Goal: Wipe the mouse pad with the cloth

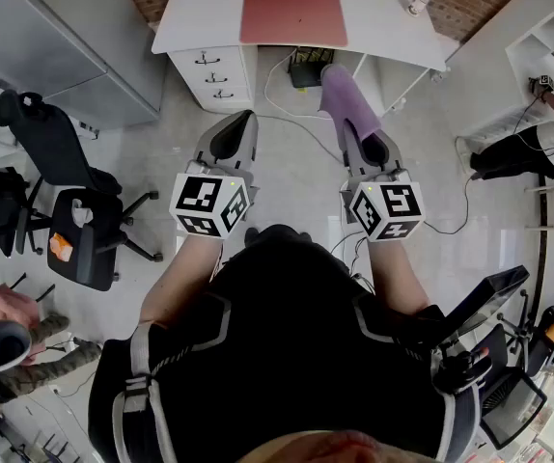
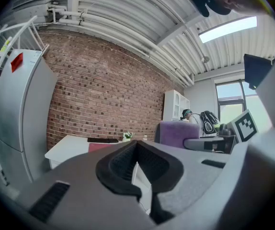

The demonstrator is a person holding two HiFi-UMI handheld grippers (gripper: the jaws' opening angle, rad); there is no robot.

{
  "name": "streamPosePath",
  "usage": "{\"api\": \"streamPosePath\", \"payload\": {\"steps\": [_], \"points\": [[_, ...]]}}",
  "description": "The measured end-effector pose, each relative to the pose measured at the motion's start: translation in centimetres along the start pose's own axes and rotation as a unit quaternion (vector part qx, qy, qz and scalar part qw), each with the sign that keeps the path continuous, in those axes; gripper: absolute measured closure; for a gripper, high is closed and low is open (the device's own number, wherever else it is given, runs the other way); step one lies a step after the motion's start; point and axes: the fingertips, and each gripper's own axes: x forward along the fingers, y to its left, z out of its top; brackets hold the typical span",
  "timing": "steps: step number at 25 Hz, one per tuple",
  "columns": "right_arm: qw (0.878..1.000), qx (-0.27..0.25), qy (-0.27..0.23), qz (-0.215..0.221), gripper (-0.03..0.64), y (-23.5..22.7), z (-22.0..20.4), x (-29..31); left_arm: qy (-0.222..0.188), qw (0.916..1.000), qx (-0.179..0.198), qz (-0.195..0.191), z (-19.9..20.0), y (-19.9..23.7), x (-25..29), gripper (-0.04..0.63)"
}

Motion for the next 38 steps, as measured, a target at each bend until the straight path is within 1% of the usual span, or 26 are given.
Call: {"api": "streamPosePath", "payload": {"steps": [11,16,20,24,33,38], "points": [[1.000,-0.001,-0.003,-0.007,0.558,0.4,0.3,-0.5,-0.003,0.9999,0.003,0.011,0.2,0.4,-1.0,0.592],[1.000,0.002,-0.003,0.001,0.558,1.0,0.3,-0.5,-0.002,0.9999,-0.002,0.012,0.0,0.8,-1.5,0.592],[1.000,0.015,-0.011,-0.004,0.558,1.4,0.3,0.1,0.000,1.0000,-0.004,0.003,0.0,1.5,-2.0,0.592],[1.000,0.016,-0.011,-0.009,0.558,2.7,0.3,0.9,-0.002,1.0000,-0.002,-0.001,0.1,2.9,-2.6,0.592],[1.000,-0.005,-0.007,-0.028,0.557,5.7,0.2,3.3,-0.008,0.9996,-0.009,-0.025,-0.4,6.7,-3.5,0.592],[0.999,-0.013,-0.009,-0.028,0.558,6.3,0.5,4.3,-0.007,0.9992,-0.016,-0.037,-0.8,7.5,-3.4,0.592]]}}
